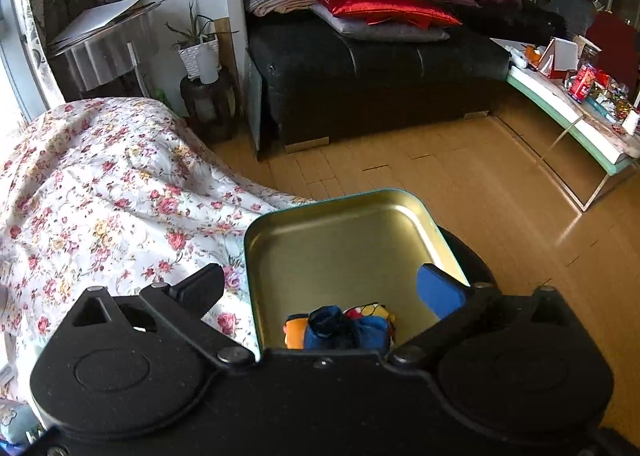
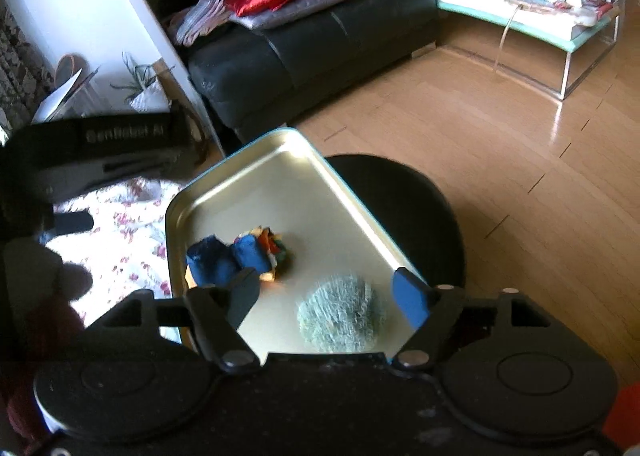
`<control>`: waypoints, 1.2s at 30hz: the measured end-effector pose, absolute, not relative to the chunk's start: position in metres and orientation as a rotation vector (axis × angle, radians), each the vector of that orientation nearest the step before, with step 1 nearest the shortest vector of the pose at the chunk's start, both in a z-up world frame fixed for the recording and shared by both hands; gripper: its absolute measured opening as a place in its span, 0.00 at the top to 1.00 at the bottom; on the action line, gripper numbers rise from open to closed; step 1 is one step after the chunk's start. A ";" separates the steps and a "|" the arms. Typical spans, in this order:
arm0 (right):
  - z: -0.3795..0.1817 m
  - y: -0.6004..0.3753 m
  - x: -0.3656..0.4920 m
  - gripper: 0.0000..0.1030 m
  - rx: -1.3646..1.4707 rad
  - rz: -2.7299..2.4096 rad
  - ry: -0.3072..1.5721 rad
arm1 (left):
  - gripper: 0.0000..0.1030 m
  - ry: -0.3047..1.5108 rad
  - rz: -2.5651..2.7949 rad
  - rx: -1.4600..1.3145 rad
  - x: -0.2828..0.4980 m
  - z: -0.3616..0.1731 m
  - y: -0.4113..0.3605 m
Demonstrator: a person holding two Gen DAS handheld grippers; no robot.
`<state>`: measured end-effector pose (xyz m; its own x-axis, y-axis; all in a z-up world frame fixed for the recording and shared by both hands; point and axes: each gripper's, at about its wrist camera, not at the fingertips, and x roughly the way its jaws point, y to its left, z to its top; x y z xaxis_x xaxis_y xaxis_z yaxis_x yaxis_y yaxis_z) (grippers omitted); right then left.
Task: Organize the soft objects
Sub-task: 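Open the right tool to drop the green ball while the left tool lowers the socks into the tray, then open the left tool to release the socks into the gold tray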
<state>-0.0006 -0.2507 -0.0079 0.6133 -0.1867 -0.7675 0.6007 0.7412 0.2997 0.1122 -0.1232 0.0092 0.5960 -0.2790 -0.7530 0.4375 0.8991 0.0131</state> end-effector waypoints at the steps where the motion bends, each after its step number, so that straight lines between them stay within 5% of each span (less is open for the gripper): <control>1: -0.008 -0.250 -0.001 0.29 0.583 -0.482 0.788 | 0.04 0.837 -0.416 0.205 0.113 0.009 -0.123; 30: -0.010 -0.247 0.001 0.28 0.565 -0.454 0.812 | 0.04 0.847 -0.319 0.275 0.086 0.007 -0.097; 36: -0.007 -0.243 0.001 0.20 0.533 -0.444 0.801 | 0.04 0.854 -0.305 0.254 0.080 0.011 -0.081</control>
<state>0.0009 -0.2432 -0.0072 0.6181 -0.1714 -0.7672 0.5599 0.7810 0.2765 0.0803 -0.0810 0.0108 0.6185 -0.1609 -0.7692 0.3623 0.9270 0.0973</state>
